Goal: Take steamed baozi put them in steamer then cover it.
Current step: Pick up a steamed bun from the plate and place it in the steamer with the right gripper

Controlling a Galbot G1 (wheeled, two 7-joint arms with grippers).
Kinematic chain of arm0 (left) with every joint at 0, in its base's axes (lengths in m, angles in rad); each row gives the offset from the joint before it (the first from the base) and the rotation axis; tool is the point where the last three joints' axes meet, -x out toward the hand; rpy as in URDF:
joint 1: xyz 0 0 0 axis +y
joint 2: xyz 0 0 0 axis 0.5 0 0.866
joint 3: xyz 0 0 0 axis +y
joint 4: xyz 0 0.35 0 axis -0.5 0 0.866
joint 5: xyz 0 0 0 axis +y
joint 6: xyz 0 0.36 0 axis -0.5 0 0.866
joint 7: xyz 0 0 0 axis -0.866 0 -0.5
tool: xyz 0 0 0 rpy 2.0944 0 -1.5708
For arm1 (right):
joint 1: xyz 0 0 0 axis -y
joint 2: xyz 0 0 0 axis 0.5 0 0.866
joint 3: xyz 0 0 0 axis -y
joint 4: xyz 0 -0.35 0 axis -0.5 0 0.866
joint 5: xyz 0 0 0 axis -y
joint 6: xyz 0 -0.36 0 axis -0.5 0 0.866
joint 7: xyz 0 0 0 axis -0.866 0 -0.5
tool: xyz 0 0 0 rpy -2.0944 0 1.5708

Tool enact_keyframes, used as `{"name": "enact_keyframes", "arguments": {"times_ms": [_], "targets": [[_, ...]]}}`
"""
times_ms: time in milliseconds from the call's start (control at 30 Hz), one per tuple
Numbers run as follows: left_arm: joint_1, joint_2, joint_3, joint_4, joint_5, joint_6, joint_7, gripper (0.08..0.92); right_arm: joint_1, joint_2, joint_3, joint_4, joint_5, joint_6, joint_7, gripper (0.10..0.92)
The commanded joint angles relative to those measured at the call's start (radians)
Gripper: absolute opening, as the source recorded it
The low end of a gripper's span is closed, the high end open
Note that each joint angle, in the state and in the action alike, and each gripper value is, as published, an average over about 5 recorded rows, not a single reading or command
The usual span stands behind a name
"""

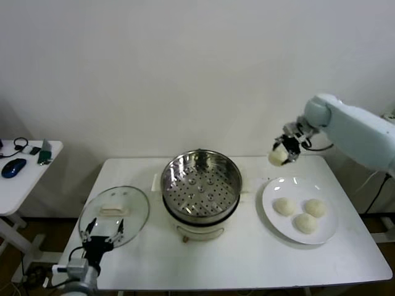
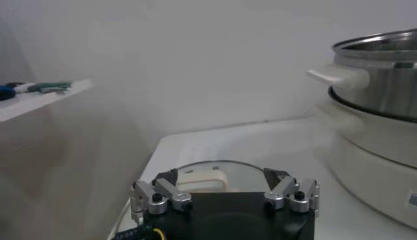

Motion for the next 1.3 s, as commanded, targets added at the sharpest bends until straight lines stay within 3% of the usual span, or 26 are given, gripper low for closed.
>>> {"name": "enact_keyframes", "arguments": {"times_ms": [33, 267, 800, 1300], "targets": [[-0.001, 0.001, 0.0, -0.004, 0.002, 0.002, 0.0, 0.823, 0.284, 0.053, -0.171, 0.298, 0.123, 0.152, 0.025, 0.679], [0.005, -0.002, -0.001, -0.003, 0.002, -0.005, -0.002, 0.823, 0.24, 0.208, -0.201, 0.333, 0.032, 0.359, 0.095, 0.679], [0.033, 0.002, -0.012, -0.009, 0.003, -0.021, -0.005, 0.823, -0.138, 0.339, -0.023, 0.01, -0.459, 0.525, 0.207, 0.679], [0.034, 0.001, -0.013, 0.001, 0.002, -0.029, -0.008, 0.823, -0.226, 0.421, 0.064, -0.163, -0.556, 0.536, 0.269, 0.679]]}}
